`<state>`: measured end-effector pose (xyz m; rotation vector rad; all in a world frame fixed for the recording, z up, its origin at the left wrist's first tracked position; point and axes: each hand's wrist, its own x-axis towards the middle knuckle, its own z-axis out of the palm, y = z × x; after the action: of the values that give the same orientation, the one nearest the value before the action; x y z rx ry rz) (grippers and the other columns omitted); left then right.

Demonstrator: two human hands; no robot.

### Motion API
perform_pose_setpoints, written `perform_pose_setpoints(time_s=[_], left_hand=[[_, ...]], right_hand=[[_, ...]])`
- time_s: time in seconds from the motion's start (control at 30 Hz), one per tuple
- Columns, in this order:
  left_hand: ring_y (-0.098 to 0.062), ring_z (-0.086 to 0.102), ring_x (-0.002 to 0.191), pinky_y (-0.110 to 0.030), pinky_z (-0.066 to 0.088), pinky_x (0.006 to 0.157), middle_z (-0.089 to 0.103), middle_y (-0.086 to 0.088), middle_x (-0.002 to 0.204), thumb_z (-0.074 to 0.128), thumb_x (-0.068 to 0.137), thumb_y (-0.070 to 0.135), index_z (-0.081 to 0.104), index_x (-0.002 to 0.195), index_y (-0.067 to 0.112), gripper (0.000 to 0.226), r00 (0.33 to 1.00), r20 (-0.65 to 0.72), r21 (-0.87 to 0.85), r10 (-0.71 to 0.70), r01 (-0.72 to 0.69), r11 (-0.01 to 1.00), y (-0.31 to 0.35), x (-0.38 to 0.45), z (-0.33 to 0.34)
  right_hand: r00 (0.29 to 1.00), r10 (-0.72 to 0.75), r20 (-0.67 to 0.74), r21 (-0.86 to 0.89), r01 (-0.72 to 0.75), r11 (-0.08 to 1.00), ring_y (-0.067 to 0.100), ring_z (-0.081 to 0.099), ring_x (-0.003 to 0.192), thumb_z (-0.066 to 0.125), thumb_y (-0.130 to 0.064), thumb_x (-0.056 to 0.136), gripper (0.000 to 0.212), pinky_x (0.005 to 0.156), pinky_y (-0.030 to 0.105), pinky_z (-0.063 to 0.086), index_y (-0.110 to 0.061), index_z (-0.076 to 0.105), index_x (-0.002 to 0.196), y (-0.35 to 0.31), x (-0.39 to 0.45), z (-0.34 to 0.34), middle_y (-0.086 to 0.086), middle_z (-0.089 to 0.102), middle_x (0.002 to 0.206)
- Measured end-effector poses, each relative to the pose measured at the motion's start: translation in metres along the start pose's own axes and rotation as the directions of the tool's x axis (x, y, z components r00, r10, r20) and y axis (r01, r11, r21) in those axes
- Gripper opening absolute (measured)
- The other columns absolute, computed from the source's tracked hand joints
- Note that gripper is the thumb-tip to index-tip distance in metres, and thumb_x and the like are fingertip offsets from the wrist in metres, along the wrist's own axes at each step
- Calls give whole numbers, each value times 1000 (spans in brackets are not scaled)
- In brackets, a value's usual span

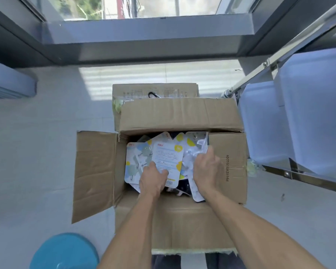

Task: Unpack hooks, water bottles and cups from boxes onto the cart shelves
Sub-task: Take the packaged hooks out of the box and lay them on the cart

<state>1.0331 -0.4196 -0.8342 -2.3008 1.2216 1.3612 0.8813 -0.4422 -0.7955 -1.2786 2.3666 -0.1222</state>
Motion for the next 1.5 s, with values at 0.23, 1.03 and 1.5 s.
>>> perform_pose_setpoints(time_s=[0.23,1.03,1.5], left_hand=[[-31,55,104,-36,42,77,53,-12,121,47,94,20,45,132,9,39,991,-132,-79,-27,17,997,9,2,21],[-34,50,113,-42,45,89,45,-16,133,70,84,24,24,149,9,81,883,-403,-149,-242,198,969,-45,9,40],[-33,60,80,-37,45,69,61,-8,83,48,91,46,57,79,8,41,953,-247,-34,-175,172,985,-27,8,91]], right_hand=[[932,358,-55,382,-312,870,37,48,75,40,3,89,32,62,38,25,-5,53,117,32,-43,16,15,59,84],[905,322,279,-307,-233,923,32,62,90,52,-27,90,18,65,33,38,-10,50,97,72,-41,50,9,64,99],[930,248,269,-342,-149,928,32,62,84,40,-26,94,19,61,33,33,-9,47,96,98,-44,84,12,64,96]])
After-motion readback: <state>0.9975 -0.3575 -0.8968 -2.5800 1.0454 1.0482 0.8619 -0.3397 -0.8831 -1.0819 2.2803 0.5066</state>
